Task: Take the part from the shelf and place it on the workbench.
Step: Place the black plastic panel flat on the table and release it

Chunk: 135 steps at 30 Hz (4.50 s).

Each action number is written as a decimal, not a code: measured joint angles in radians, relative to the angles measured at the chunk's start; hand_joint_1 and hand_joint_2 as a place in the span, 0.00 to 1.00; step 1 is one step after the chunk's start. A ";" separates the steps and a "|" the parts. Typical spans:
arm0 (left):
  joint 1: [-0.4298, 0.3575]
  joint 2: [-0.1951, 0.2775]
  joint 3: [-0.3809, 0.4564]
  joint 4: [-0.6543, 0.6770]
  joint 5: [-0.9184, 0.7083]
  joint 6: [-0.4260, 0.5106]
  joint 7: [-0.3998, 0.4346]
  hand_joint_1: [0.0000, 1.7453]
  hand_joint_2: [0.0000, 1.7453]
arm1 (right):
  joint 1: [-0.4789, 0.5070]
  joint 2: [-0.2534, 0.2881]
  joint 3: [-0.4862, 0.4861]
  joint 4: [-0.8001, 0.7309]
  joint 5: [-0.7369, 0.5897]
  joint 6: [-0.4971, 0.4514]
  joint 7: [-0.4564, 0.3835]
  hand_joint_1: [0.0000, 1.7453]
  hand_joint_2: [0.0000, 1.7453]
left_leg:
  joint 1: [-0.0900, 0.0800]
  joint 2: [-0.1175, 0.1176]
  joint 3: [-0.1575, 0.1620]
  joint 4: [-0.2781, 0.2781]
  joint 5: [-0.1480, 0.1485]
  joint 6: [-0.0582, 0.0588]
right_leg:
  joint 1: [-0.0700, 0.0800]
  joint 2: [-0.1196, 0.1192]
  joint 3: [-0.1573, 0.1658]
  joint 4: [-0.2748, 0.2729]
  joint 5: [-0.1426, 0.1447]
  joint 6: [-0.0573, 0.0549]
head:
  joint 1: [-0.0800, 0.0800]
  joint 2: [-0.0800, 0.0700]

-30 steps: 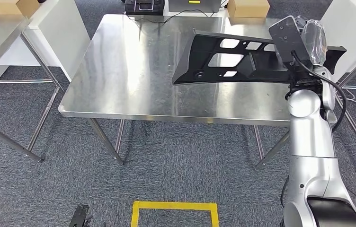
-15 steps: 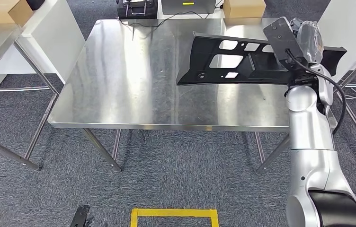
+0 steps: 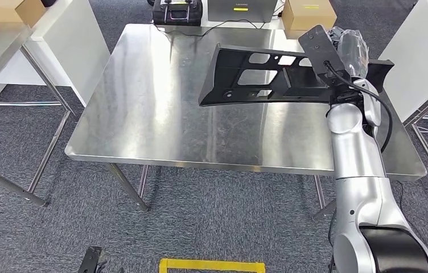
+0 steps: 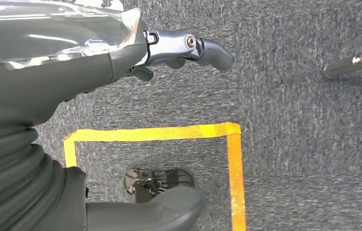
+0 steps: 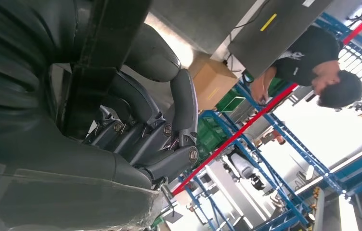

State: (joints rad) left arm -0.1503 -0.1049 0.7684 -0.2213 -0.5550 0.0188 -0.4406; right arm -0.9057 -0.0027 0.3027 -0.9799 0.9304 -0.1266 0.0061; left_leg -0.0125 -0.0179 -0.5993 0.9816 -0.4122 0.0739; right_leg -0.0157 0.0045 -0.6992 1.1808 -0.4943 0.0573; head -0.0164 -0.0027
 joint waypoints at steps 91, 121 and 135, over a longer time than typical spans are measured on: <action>0.055 0.027 0.155 -0.007 -0.049 -0.055 -0.079 0.00 0.00 | -0.033 0.016 -0.252 0.517 0.598 -0.090 0.295 0.00 0.00 | -0.015 0.007 0.025 -0.002 -0.036 -0.012 | 0.021 0.006 0.066 -0.211 0.122 -0.047 | 0.003 0.000; 0.029 0.035 0.168 -0.008 -0.133 -0.065 -0.036 0.00 0.00 | -0.152 -0.026 -0.484 0.585 0.418 0.158 0.177 0.00 0.00 | -0.015 0.009 0.033 -0.002 -0.037 -0.012 | 0.021 0.007 0.074 -0.212 0.122 -0.047 | 0.003 0.000; 0.034 0.032 0.187 -0.008 -0.142 -0.061 -0.062 0.00 0.00 | -0.096 -0.041 -0.352 0.465 0.622 -0.125 0.262 0.00 0.00 | -0.015 0.009 0.032 -0.002 -0.038 -0.012 | 0.021 0.007 0.073 -0.212 0.122 -0.047 | 0.003 0.000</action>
State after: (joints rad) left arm -0.1160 -0.0730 0.9551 -0.2289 -0.6969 -0.0420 -0.5021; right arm -1.0020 -0.0434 -0.0498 -0.5145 1.5527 -0.2516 0.2684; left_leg -0.0279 -0.0091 -0.5671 0.9796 -0.4497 0.0623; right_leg 0.0051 0.0116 -0.6258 0.9691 -0.3726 0.0100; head -0.0132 -0.0027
